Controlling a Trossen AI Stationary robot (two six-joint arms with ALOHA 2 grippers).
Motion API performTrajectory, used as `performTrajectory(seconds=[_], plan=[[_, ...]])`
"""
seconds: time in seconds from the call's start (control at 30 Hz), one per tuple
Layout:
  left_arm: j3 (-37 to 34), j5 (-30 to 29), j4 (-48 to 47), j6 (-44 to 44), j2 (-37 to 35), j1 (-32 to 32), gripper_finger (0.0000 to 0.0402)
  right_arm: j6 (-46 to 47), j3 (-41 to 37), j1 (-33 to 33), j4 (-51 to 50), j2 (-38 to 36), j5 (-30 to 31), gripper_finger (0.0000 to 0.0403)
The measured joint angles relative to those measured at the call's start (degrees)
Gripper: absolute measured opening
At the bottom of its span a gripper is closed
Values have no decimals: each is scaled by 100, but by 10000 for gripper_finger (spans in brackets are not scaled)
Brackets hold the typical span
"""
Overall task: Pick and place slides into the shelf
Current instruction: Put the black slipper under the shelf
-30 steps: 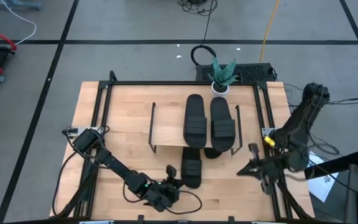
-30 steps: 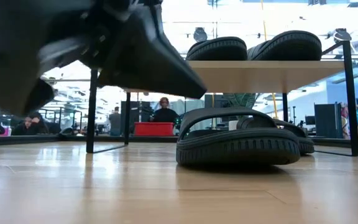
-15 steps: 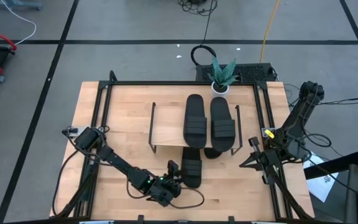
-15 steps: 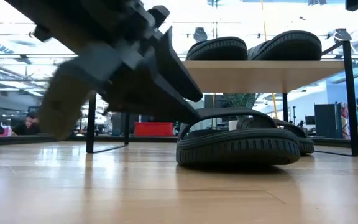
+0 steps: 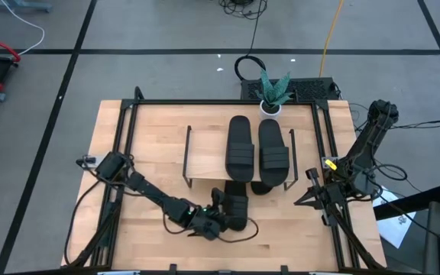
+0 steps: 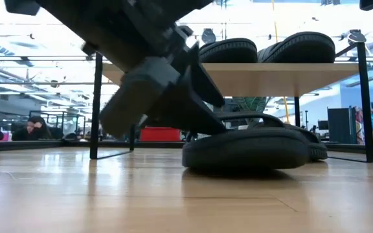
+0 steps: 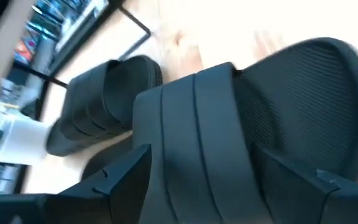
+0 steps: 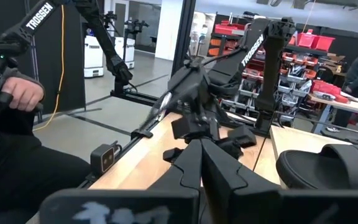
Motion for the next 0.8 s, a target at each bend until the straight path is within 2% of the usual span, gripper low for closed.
performTrajectory(seconds=[0.13, 0.23, 0.33, 0.43, 0.5, 0.57, 0.6, 0.67, 0.8], plan=[[2, 365, -146, -515, 7, 220, 263, 2, 0, 0, -2, 2, 0, 0], [15, 454, -302, -950, 48, 311, 236, 35, 0, 0, -35, 7, 0, 0], [22, 549, -353, -1118, 82, 325, 187, 44, 0, 0, -48, 23, 0, 0], [22, 558, -355, -1118, 97, 292, 118, 44, 0, 0, -46, 58, 0, 0], [21, 385, -365, -1127, 95, 266, 66, 46, 0, 0, -48, 83, 0, 0], [15, -167, -401, -1274, 101, 233, 22, 46, 0, 0, -40, 107, 0, 0], [13, -438, -443, -1401, 101, 229, 13, 46, 0, 0, -37, 115, 0, 0], [7, -766, -480, -1635, 111, 262, 12, 46, 0, 0, -27, 117, -1, 0], [-2, -1017, -482, -2231, 120, 348, 13, 46, 0, 0, -22, 118, -2, 0]])
